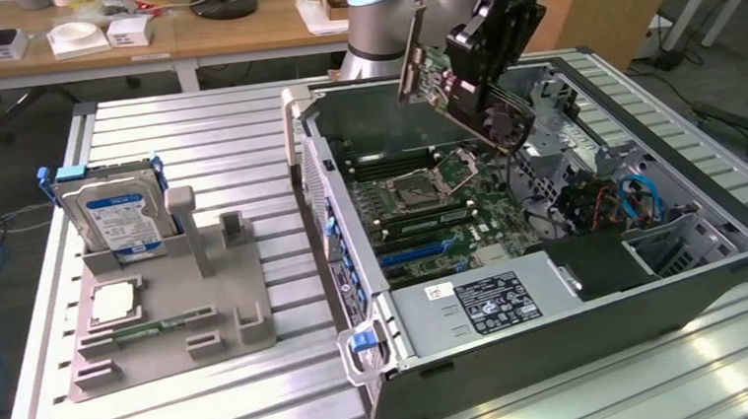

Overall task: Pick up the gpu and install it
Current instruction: 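Pick up the gpu and move the gpu toward the slot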

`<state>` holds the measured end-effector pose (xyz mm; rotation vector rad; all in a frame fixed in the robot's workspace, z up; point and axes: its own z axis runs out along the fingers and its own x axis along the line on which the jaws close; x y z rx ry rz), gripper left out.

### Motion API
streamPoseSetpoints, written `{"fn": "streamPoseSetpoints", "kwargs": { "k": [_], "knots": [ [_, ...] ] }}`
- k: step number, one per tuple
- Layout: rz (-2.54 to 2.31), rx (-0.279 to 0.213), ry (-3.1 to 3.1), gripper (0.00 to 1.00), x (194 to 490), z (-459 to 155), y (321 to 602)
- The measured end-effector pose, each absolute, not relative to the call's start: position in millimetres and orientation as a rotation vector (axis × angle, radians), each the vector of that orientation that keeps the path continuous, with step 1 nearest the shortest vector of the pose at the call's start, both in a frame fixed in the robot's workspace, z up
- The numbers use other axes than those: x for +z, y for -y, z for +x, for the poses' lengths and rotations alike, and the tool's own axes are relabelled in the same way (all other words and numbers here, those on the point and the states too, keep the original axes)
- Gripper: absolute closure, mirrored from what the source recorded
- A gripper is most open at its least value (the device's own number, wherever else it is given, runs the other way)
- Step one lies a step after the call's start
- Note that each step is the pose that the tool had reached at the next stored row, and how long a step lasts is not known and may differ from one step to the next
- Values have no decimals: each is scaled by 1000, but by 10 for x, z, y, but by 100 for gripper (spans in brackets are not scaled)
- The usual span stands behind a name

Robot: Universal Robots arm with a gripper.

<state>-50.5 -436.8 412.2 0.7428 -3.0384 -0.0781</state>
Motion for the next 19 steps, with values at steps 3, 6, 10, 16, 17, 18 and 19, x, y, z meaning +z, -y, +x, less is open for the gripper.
{"fn": "streamPoseSetpoints", "kwargs": {
  "k": [3,6,10,16,17,18,19],
  "knots": [
    [790,-78,3026,73,4122,-505,4368],
    [827,-78,3015,73,4122,-505,4368],
    [869,-77,3003,73,4122,-505,4368],
    [936,-78,2983,73,4121,-505,4367],
    [949,-80,2980,73,4121,-505,4367],
    [959,-84,2977,73,4120,-504,4367],
    [969,-88,2975,73,4121,-504,4368]
  ]
}}
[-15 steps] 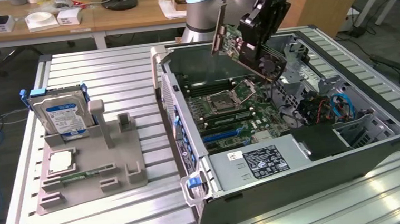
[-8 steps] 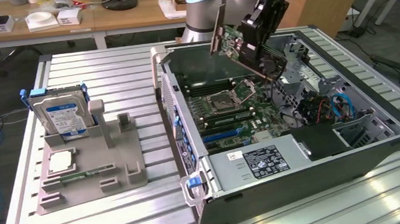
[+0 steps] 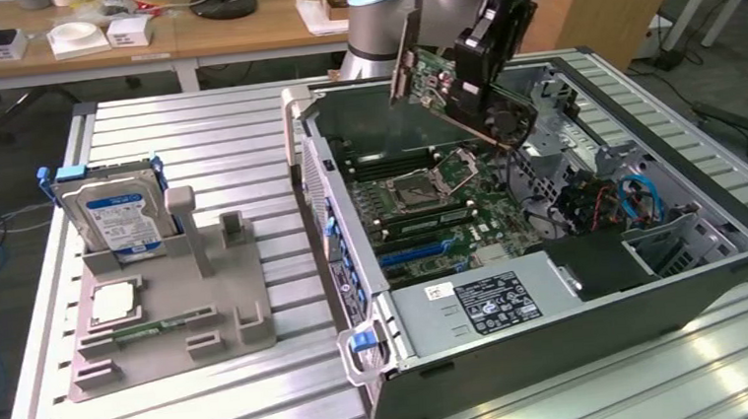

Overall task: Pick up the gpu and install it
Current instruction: 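Pick up the gpu and move the gpu toward the slot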

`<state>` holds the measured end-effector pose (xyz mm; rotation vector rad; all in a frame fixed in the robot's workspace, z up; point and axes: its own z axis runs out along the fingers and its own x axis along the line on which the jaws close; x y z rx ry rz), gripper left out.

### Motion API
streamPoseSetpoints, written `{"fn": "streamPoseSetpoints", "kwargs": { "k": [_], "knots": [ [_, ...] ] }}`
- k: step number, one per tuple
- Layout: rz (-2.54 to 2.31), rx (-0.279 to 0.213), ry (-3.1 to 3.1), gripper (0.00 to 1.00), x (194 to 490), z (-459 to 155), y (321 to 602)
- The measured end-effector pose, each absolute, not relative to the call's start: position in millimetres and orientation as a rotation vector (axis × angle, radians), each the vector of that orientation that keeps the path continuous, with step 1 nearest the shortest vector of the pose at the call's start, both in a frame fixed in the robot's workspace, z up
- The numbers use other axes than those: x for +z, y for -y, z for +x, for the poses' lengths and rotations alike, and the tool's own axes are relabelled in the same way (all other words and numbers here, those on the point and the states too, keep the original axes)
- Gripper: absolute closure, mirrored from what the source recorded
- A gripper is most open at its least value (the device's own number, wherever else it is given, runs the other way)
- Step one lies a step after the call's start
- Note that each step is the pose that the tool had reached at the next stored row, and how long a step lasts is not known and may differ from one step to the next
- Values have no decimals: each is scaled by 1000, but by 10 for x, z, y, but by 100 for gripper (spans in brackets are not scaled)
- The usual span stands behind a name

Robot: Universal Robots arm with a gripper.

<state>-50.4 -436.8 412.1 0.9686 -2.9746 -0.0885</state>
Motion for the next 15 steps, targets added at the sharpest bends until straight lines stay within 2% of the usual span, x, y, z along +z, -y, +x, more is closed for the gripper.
{"fn": "streamPoseSetpoints", "kwargs": {
  "k": [15],
  "knots": [
    [1226,-90,2887,73,4117,-504,4368]
  ]
}}
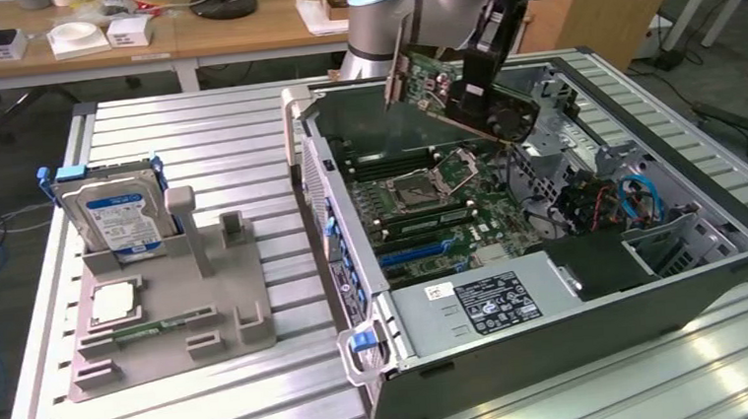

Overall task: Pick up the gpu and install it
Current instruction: 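Pick up the gpu and move the gpu toward the slot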

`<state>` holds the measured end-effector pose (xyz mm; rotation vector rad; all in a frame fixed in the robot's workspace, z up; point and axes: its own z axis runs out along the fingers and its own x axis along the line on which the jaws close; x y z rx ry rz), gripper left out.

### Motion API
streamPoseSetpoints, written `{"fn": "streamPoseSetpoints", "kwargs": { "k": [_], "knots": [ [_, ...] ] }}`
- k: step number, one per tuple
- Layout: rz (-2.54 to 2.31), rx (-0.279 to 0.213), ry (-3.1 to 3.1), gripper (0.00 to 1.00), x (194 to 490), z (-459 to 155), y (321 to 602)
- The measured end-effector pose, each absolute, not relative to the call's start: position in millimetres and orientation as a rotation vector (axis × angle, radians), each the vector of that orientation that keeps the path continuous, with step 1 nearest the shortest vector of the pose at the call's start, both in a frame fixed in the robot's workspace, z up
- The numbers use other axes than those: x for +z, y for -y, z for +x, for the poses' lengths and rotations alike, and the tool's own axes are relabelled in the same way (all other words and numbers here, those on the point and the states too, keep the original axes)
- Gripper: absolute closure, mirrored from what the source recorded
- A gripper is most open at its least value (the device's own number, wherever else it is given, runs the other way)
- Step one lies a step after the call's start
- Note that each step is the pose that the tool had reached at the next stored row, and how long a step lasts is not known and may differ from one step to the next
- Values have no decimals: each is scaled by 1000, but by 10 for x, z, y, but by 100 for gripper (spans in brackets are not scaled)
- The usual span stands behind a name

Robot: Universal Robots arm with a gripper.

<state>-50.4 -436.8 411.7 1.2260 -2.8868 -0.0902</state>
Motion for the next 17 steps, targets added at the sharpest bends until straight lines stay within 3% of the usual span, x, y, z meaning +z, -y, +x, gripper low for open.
{"fn": "streamPoseSetpoints", "kwargs": {
  "k": [17],
  "knots": [
    [1094,-89,2944,73,4112,-500,4366]
  ]
}}
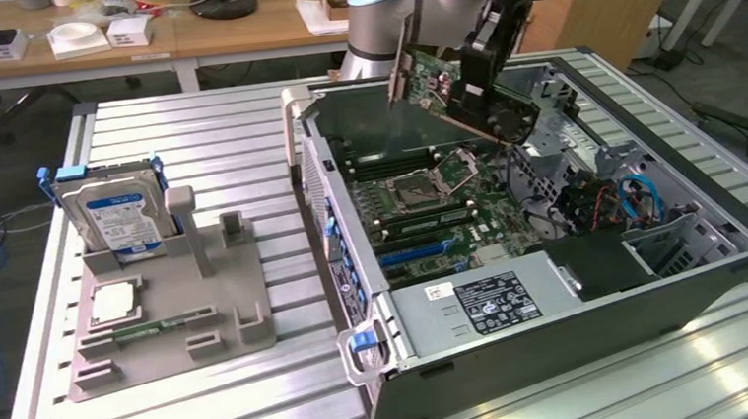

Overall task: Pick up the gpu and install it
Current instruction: 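Pick up the gpu and move the gpu toward the slot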

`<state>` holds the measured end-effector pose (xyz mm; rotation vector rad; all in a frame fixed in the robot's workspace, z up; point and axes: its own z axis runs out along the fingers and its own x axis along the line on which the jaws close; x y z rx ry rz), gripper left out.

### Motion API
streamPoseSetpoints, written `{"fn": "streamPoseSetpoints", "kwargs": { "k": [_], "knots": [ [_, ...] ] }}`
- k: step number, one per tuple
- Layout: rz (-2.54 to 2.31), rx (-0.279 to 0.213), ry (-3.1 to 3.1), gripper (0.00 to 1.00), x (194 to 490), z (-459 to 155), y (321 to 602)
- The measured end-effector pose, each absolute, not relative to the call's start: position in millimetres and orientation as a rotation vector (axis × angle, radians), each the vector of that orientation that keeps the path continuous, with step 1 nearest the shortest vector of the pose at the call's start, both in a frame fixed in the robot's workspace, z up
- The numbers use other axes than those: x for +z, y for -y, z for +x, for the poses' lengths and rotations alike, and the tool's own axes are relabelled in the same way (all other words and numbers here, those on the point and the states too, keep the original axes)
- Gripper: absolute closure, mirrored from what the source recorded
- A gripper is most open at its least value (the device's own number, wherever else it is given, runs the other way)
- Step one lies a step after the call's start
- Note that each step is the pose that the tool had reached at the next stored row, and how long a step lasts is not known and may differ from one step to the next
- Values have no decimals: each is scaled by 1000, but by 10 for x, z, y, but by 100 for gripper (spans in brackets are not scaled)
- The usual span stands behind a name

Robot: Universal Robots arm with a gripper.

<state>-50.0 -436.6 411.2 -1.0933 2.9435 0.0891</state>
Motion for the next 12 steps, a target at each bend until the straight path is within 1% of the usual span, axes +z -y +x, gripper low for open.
{"fn": "streamPoseSetpoints", "kwargs": {
  "k": [12],
  "knots": [
    [-767,88,-3038,73,4111,-500,4367]
  ]
}}
